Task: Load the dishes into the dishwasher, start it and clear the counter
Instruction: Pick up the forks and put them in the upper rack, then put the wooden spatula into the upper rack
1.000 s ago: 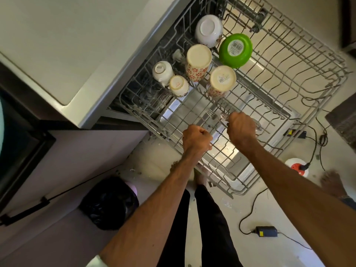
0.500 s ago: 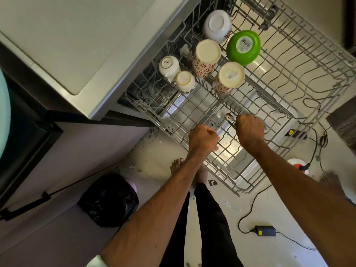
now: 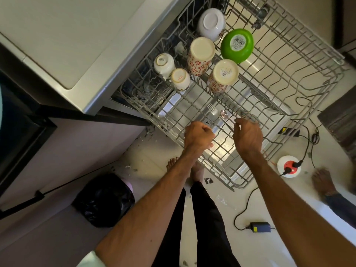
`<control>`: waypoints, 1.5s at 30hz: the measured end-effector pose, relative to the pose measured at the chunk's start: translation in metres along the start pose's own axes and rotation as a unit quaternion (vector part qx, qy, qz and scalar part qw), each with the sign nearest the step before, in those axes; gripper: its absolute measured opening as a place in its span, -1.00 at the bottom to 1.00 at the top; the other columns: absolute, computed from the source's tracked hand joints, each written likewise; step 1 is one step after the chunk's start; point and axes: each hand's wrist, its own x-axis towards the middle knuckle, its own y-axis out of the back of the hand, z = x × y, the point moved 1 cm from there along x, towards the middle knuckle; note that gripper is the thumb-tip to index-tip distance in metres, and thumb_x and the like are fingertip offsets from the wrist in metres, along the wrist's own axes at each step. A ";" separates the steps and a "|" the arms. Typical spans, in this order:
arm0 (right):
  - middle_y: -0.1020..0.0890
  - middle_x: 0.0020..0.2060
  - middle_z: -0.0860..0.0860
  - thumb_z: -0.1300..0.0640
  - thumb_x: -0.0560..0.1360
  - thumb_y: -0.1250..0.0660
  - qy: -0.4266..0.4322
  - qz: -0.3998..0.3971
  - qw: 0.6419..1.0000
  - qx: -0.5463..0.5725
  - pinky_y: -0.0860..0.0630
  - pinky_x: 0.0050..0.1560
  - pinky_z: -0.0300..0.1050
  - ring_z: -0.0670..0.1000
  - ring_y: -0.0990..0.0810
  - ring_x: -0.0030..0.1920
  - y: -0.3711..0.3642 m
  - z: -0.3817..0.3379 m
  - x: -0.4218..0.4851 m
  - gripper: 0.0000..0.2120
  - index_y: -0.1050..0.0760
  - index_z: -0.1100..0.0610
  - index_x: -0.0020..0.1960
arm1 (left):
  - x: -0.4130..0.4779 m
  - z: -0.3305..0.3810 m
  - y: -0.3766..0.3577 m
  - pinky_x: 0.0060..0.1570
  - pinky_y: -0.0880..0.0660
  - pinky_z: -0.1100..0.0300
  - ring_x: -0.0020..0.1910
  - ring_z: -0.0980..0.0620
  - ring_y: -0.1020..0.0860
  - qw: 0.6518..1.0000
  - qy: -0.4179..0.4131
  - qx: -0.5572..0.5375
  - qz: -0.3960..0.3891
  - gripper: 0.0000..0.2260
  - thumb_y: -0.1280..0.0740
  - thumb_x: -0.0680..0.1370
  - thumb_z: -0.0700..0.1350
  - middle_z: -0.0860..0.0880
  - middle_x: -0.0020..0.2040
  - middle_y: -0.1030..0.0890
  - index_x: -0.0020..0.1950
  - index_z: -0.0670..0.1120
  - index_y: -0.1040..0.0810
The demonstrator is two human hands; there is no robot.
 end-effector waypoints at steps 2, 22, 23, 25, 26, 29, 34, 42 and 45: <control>-0.72 -0.15 0.13 0.23 0.63 -0.30 -0.013 0.024 0.999 0.045 -0.65 -0.14 0.04 0.14 -0.68 -0.27 0.006 -0.004 -0.015 -0.87 -0.62 0.16 0.09 | -0.001 0.000 0.000 -0.48 -0.53 0.27 -0.43 0.06 -0.62 1.000 -0.005 -0.008 0.002 -0.89 -0.30 0.60 -0.28 -0.13 -0.01 -0.72 -0.01 -0.19 -0.62; -0.73 -0.12 -0.03 0.15 0.57 -0.41 0.210 0.036 0.924 0.318 -0.59 -0.18 -0.25 -0.09 -0.67 -0.21 0.201 -0.245 -0.124 -0.87 -0.68 0.07 0.10 | -0.229 0.011 0.206 -0.20 -0.46 0.30 -0.28 0.23 -0.57 0.953 -0.106 0.067 0.276 -0.81 -0.26 0.64 0.09 0.20 -0.21 -0.64 -0.05 0.10 -0.62; -0.73 -0.14 -0.03 0.16 0.55 -0.43 0.238 0.027 0.915 0.325 -0.56 -0.17 -0.30 -0.09 -0.66 -0.22 0.209 -0.268 -0.136 -0.88 -0.68 0.08 0.08 | -0.247 0.000 0.227 -0.17 -0.51 0.22 -0.26 0.19 -0.60 0.946 -0.096 0.057 0.305 -0.82 -0.27 0.63 0.10 0.19 -0.20 -0.66 -0.04 0.10 -0.63; -0.73 -0.20 -0.03 0.20 0.52 -0.46 0.289 -0.001 0.897 0.334 -0.43 -0.16 -0.49 -0.14 -0.63 -0.26 0.224 -0.318 -0.165 -0.90 -0.69 0.07 0.02 | -0.287 -0.022 0.266 -0.14 -0.57 0.12 -0.24 0.17 -0.62 0.931 -0.070 0.024 0.357 -0.80 -0.26 0.59 0.14 0.18 -0.19 -0.68 -0.05 0.11 -0.63; -0.73 -0.22 -0.04 0.20 0.51 -0.47 0.317 -0.022 0.886 0.338 -0.40 -0.17 -0.51 -0.15 -0.62 -0.28 0.229 -0.344 -0.183 -0.91 -0.69 0.07 0.00 | -0.309 -0.032 0.286 -0.14 -0.58 0.10 -0.24 0.19 -0.62 0.922 -0.062 0.001 0.383 -0.79 -0.25 0.57 0.15 0.19 -0.20 -0.68 -0.06 0.11 -0.62; -0.73 -0.17 -0.10 0.17 0.52 -0.44 0.402 -0.107 0.849 0.327 -0.57 -0.16 -0.24 -0.12 -0.62 -0.30 0.235 -0.416 -0.238 -0.91 -0.68 0.05 0.00 | -0.363 -0.071 0.339 -0.15 -0.60 0.09 -0.27 0.28 -0.62 0.892 -0.054 -0.048 0.447 -0.84 -0.25 0.55 0.11 0.25 -0.21 -0.67 -0.03 0.12 -0.60; -0.72 -0.12 -0.09 0.13 0.53 -0.38 0.521 -0.189 0.804 0.216 -0.64 -0.04 -0.06 -0.07 -0.67 -0.14 0.221 -0.517 -0.320 -0.87 -0.66 0.01 0.04 | -0.431 -0.151 0.416 -0.08 -0.60 0.06 -0.18 0.19 -0.63 0.859 0.011 -0.067 0.507 -0.91 -0.37 0.48 0.03 0.20 -0.18 -0.68 -0.06 0.09 -0.63; -0.73 -0.11 -0.04 0.19 0.45 -0.43 0.594 -0.243 0.761 0.092 -0.59 -0.03 -0.15 -0.01 -0.68 -0.12 0.170 -0.605 -0.401 -0.84 -0.69 0.06 0.01 | -0.512 -0.250 0.474 0.04 -0.57 0.05 -0.02 0.08 -0.64 0.838 0.105 -0.108 0.524 -0.88 -0.35 0.48 0.05 0.16 -0.11 -0.67 -0.03 0.12 -0.63; -0.72 -0.17 -0.04 0.21 0.42 -0.42 0.600 -0.253 0.755 0.078 -0.62 0.01 -0.05 0.01 -0.69 -0.12 0.152 -0.621 -0.411 -0.88 -0.66 0.05 -0.07 | -0.522 -0.270 0.480 0.03 -0.59 0.06 -0.08 0.12 -0.65 0.835 0.117 -0.121 0.523 -0.86 -0.35 0.46 0.06 0.14 -0.13 -0.69 -0.04 0.10 -0.65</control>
